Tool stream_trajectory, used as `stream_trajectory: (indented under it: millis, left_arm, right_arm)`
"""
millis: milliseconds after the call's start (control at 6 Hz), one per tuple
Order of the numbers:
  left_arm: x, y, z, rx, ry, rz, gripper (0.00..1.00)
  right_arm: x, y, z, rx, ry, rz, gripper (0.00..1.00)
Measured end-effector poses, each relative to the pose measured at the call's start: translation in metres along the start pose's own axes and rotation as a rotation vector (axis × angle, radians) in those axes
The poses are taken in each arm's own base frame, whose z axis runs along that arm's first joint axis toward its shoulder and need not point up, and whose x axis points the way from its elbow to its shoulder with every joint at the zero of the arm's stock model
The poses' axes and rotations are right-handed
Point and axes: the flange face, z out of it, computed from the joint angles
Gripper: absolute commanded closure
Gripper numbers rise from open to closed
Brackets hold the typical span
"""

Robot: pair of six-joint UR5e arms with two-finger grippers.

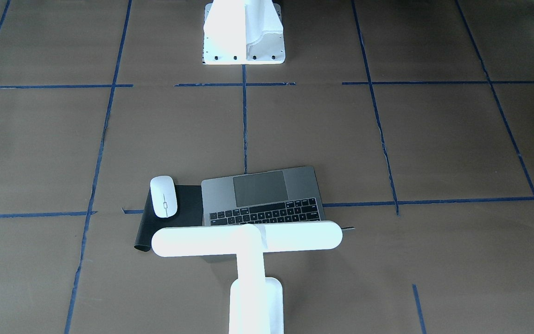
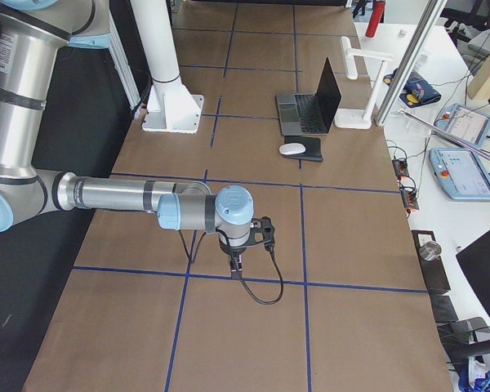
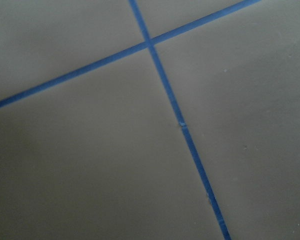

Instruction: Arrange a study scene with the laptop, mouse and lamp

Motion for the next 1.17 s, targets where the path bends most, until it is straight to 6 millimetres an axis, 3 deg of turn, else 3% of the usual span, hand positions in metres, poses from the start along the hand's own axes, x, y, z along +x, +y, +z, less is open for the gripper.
stream_trajectory:
  millis: [333, 667, 1167]
  left_arm:
    - [-0.023, 0.038, 0.027, -0.025, 0.034, -0.096, 0.00]
    - [-0.018, 0.026, 0.016, 0.020, -0.067, -0.001, 0.00]
    - [0.023, -0.006, 0.013, 0.008, -0.109, 0.037, 0.00]
  right_arm:
    - [0.001, 0.006, 0.002, -0.005, 0.004, -0.004, 0.00]
    - [0.002, 0.008, 0.003, -0.005, 0.005, -0.006, 0.00]
    - [0.003, 0.011, 0.005, -0.009, 0.003, -0.001, 0.00]
